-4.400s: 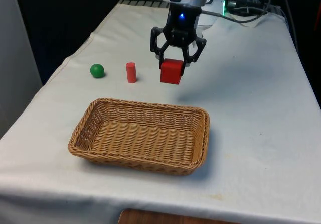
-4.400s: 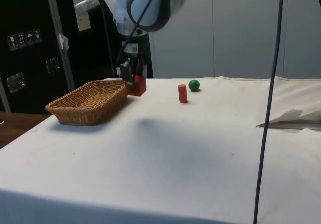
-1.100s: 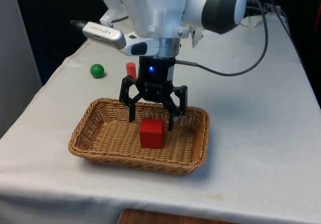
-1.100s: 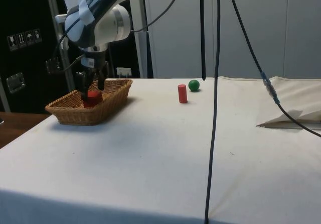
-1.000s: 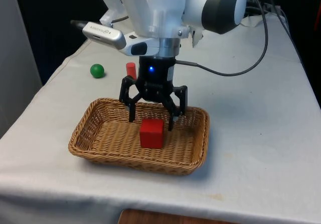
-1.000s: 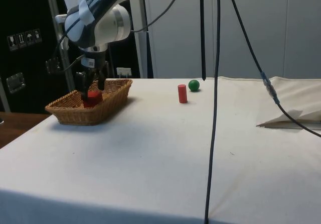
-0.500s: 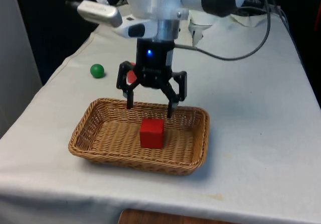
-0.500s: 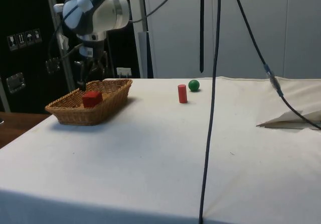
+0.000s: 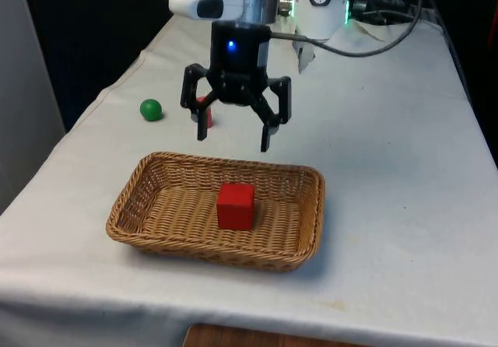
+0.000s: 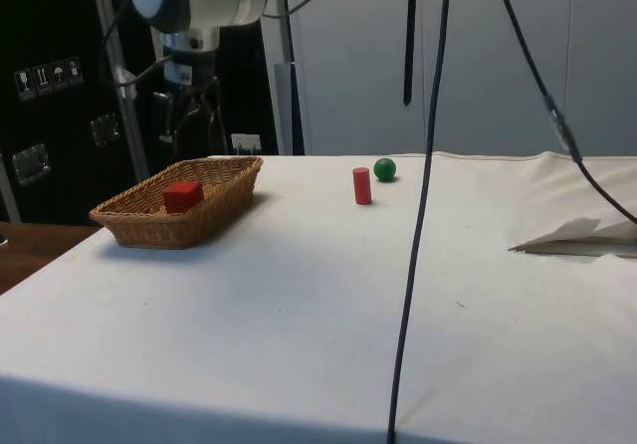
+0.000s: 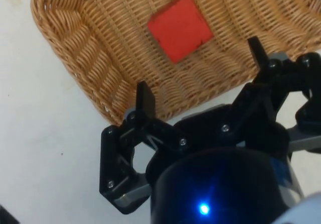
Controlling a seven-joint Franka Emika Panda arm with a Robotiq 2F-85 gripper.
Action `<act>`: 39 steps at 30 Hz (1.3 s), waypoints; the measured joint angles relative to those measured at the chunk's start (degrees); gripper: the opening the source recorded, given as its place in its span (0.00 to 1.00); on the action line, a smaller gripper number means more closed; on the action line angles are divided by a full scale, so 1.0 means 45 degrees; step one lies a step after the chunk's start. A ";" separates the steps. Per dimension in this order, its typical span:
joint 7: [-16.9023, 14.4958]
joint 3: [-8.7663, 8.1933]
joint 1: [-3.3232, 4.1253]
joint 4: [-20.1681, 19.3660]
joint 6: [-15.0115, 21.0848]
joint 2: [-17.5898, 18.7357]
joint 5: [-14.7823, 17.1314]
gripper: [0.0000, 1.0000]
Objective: Pick up the object to the left of the cylinder and place it into the basket.
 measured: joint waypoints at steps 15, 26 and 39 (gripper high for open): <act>-0.0407 -0.0051 0.0458 -0.1515 0.0458 -0.1108 0.0000 1.00; -0.0853 -0.0051 0.0802 -0.2788 0.1222 -0.1935 0.0000 1.00; -0.1261 -0.0038 0.1171 -0.3998 0.1910 -0.2788 0.0000 1.00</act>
